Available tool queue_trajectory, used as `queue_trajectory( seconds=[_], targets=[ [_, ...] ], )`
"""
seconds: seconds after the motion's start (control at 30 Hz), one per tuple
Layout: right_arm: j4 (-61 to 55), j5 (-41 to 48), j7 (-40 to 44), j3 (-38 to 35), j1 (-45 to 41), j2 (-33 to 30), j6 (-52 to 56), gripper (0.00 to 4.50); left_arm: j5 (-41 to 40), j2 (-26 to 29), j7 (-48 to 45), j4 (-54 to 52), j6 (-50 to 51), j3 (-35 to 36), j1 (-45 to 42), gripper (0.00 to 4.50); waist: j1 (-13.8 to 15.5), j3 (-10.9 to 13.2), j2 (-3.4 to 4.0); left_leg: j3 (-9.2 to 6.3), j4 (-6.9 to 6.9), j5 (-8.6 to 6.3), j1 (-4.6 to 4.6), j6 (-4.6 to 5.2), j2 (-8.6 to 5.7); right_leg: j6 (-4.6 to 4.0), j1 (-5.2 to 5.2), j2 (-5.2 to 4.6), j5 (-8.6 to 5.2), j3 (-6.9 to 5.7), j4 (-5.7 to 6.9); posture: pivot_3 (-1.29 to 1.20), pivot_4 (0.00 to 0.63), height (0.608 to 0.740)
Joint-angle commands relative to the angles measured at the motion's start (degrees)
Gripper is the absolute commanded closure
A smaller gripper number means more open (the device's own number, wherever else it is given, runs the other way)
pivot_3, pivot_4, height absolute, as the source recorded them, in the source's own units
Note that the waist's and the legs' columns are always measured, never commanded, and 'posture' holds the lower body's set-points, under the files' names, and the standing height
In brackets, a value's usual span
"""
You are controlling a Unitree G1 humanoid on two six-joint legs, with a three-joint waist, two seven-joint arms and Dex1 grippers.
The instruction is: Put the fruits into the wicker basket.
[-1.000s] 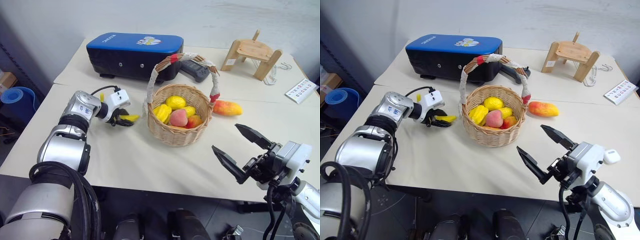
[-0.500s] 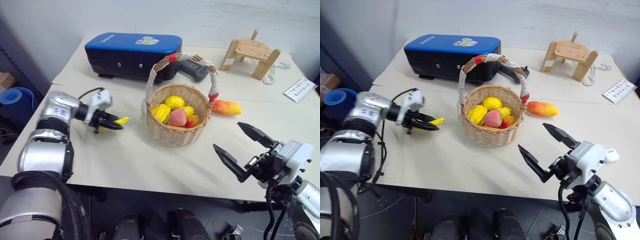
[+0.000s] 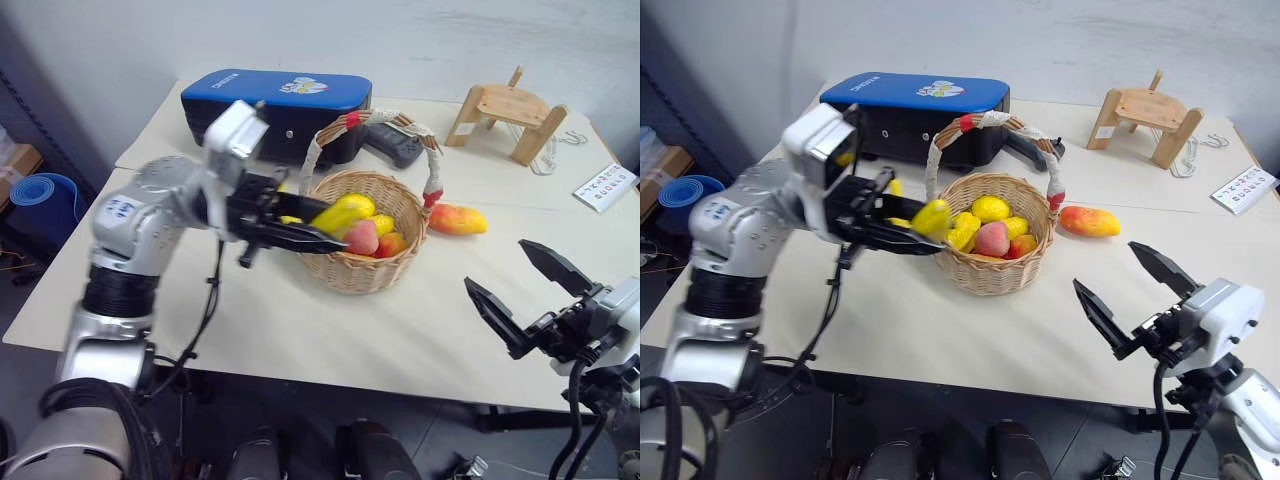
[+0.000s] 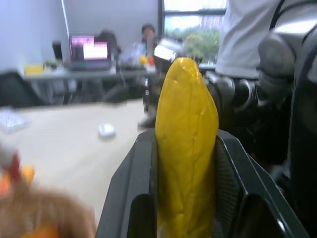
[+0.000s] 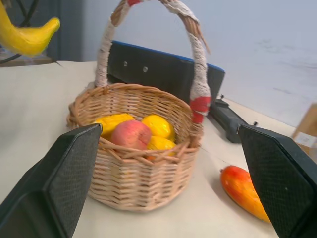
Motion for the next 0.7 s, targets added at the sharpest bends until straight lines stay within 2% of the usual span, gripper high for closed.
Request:
queue_trajectory(
  seconds=[0.03,0.17,0.23,0.37,0.47,0.57,0.7],
  targets=[
    [-0.5,0.4,0.0,-1.7,-0.5,0.5,-1.9,0.00,2.2,-4.5,5.1,-1.0,-3.0,-0.1,-1.6,3.42,0.0,0.0,0.04,0.01,0.00,0.01,0.03,-0.02,0.01,0.00,0.00,0.03,0.00,0.03,0.01,0.00,0.150,0.740],
    [-2.1,-0.2,-0.4,-1.4,1.0,2.3,-3.4,0.00,16.6,-6.5,3.1,6.8,-19.0,-6.9,-2.7,3.42,0.3,0.0,0.08,0.02,-0.06,0.06,0.07,-0.10,0.03,0.00,0.00,0.16,0.00,0.12,-0.02,0.00,0.150,0.740],
    [-2.5,-0.5,-0.5,-1.2,1.7,3.1,-3.8,0.00,20.1,-8.1,3.4,11.9,-23.9,-7.9,-3.6,3.42,0.4,0.0,0.12,0.04,-0.09,0.06,0.06,-0.10,0.03,0.00,0.00,0.16,0.00,0.13,-0.07,0.00,0.150,0.740],
    [-2.7,-1.0,-0.9,-0.9,2.9,4.4,-4.8,0.00,31.7,-11.5,9.2,26.4,-38.1,-10.4,-7.3,3.42,0.5,0.0,0.12,0.04,-0.12,0.04,0.01,-0.07,0.03,0.00,0.00,0.15,0.00,0.12,-0.20,0.00,0.150,0.740],
    [-3.1,-1.6,-1.0,-0.2,3.7,5.2,-5.2,0.00,32.4,-15.3,12.7,33.6,-40.6,-8.0,-9.8,3.42,0.4,0.0,0.12,0.04,-0.23,0.03,0.00,-0.06,0.03,0.00,-0.01,0.15,0.00,0.12,-0.29,0.00,0.150,0.740],
    [-3.4,-1.7,-1.2,0.1,3.9,5.3,-5.3,0.00,31.1,-17.2,11.3,36.2,-39.9,-6.6,-10.9,2.50,0.3,0.0,0.13,0.04,-0.32,0.03,-0.03,-0.05,0.04,0.01,-0.04,0.14,0.00,0.11,-0.39,0.00,0.150,0.740],
    [-2.7,-1.4,-1.1,-2.1,3.9,4.1,-4.7,0.00,28.9,-17.0,6.9,35.2,-38.6,-5.4,-10.4,1.29,0.2,0.0,0.17,0.04,-0.38,0.05,-0.01,-0.09,0.06,0.00,-0.05,0.17,0.00,0.10,-0.42,0.00,0.150,0.740]
  ],
)
